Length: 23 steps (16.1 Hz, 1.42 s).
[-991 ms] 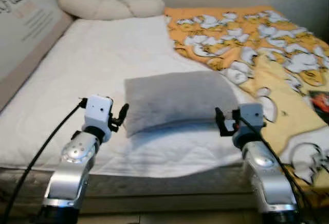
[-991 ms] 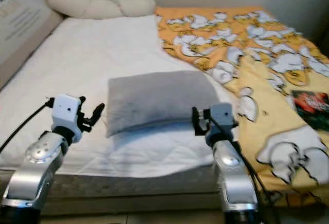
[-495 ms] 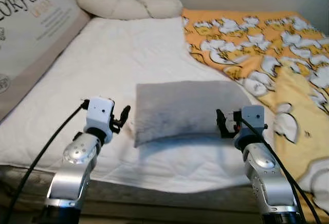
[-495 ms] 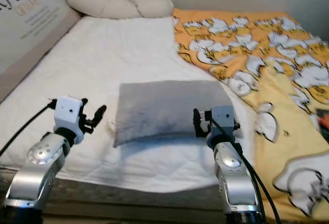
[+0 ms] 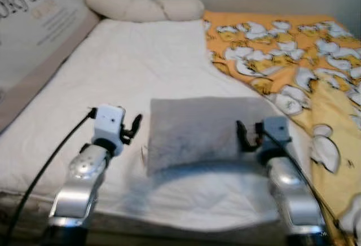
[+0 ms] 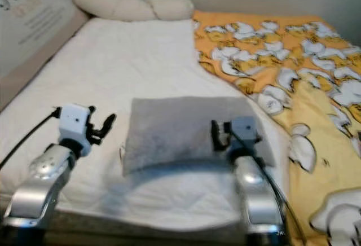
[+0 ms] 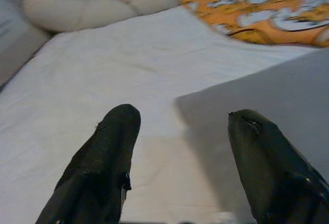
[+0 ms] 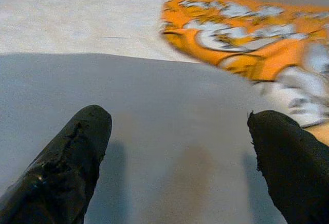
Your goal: Clean up the room
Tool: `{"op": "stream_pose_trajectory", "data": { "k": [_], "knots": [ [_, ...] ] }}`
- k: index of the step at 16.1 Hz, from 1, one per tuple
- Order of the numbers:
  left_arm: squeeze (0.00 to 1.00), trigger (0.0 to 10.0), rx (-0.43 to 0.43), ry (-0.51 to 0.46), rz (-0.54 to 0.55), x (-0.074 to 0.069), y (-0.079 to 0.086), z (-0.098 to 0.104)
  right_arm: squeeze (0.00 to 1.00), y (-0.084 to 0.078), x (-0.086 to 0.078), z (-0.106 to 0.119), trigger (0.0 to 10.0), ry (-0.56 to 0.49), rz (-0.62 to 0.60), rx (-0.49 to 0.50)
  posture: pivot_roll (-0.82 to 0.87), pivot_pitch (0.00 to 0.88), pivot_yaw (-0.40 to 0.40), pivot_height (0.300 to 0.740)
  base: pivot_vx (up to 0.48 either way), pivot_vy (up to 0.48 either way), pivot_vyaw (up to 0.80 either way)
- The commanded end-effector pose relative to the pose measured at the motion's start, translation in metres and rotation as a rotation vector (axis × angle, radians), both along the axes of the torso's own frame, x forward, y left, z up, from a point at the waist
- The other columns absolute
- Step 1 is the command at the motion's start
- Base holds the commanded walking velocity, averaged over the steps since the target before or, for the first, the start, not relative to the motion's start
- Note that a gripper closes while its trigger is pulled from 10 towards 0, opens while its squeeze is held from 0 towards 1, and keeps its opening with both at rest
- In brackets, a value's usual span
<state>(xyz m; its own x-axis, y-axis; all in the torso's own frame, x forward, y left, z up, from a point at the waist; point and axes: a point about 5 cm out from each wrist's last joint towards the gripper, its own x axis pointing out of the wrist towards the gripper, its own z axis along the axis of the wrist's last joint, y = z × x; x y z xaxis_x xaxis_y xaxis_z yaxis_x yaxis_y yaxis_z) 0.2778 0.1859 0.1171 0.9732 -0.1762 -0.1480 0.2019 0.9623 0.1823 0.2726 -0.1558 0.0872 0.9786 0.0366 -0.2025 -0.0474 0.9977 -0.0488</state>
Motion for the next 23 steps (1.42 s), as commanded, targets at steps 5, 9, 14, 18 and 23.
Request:
{"op": "stream_pose_trajectory", "data": {
  "k": [5,9,14,18,23],
  "knots": [
    [0.00,10.0,0.025,-0.014,0.003,0.002,-0.003,0.003,0.00,-0.001,0.003,0.005,10.0,-0.018,0.023,0.019,0.08,0.000,0.025,0.740,0.000,0.000,0.00],
    [0.00,10.0,0.057,-0.007,0.020,0.004,0.000,0.001,0.00,0.000,0.004,0.006,10.0,-0.021,0.069,0.025,0.09,0.000,0.021,0.740,0.000,0.000,0.00],
    [0.00,10.0,0.162,0.067,0.020,0.024,0.011,-0.008,0.00,-0.023,0.004,0.015,10.0,0.069,0.457,-0.148,0.07,0.000,0.034,0.740,0.000,0.000,0.00],
    [0.00,10.0,0.355,0.107,0.000,0.054,0.016,-0.014,0.00,-0.036,-0.025,0.020,10.0,0.231,0.845,-0.259,0.04,0.000,0.049,0.740,0.000,0.000,0.00],
    [0.00,10.0,0.382,0.226,-0.179,0.070,-0.021,-0.033,0.00,-0.045,-0.044,0.000,10.0,0.413,1.009,-0.438,0.02,0.000,0.063,0.740,0.000,0.000,0.00]
  ]
}}
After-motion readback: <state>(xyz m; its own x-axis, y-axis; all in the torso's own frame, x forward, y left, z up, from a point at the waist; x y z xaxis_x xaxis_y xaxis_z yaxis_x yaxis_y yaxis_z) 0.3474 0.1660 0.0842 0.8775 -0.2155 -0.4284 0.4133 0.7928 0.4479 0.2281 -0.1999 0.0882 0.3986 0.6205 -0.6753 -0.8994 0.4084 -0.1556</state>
